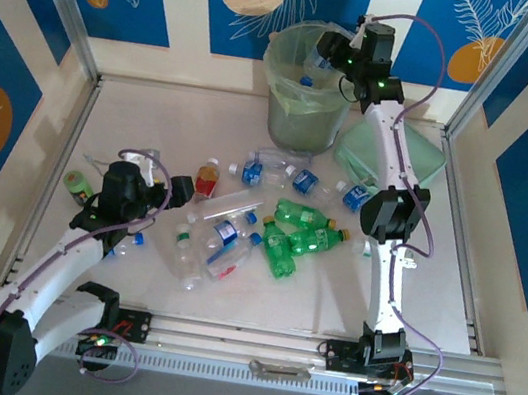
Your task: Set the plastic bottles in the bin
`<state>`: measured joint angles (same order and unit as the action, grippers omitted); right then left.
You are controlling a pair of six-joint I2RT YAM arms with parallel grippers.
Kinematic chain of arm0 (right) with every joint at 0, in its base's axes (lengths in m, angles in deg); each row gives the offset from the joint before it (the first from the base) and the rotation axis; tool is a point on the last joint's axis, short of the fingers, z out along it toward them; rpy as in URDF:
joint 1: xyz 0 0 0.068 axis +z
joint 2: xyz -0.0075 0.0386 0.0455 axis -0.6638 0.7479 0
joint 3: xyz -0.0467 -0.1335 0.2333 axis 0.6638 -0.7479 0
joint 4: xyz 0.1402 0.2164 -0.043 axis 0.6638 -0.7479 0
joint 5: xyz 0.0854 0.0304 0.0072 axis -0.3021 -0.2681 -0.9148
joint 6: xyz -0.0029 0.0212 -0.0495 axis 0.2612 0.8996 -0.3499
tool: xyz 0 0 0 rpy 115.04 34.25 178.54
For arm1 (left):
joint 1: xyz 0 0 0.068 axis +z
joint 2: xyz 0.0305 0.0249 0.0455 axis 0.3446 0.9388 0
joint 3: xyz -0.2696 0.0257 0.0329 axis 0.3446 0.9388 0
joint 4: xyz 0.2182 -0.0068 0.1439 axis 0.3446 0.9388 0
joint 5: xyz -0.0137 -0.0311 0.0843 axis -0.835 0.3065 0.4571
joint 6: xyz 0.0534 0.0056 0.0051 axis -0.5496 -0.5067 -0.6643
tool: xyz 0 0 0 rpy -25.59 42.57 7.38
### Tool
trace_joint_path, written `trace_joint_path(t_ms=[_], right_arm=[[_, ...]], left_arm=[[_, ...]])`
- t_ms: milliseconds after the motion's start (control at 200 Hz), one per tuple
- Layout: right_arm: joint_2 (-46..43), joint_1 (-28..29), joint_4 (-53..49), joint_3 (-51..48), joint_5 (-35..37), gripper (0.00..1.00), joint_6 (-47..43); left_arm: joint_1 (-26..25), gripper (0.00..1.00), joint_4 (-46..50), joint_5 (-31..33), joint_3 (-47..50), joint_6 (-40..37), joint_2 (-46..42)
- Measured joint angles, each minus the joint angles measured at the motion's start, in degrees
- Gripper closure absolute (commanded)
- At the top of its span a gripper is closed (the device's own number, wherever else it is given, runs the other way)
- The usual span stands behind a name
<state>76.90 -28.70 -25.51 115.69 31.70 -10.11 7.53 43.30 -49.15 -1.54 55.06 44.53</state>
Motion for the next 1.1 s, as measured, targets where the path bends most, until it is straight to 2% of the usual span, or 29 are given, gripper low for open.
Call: trace_joint_path(t_ms=[335,405,645,850,1100], right_arm=[[0.1,0.3,0.7,2.9,0.2,0.03,-1.2],[-0.3,0.3,0.7,3.3,0.2,0.00,-1.6],[-6.5,0.6,-4.4,0.3,0.3,0.01,-4.1],[-23.1,2.5,-6.6,-16.9,1.3,0.01,-6.6],[-45.4,4.7,2.0,-52.8,0.4,0.01,-6.5]], left_arm=[[0.0,0.00,1.0,0.0,0.0,0.0,-0.6],[0.0,0.00,1.2,0.1,0.0,0.0,-0.6],[0.0,0.00,3.4,1.8,0.0,0.2,-0.6],[0.0,0.00,8.9,5.5,-1.2,1.2,-1.9],[0.0,0.00,17.8,14.7,-5.9,5.3,-4.5]])
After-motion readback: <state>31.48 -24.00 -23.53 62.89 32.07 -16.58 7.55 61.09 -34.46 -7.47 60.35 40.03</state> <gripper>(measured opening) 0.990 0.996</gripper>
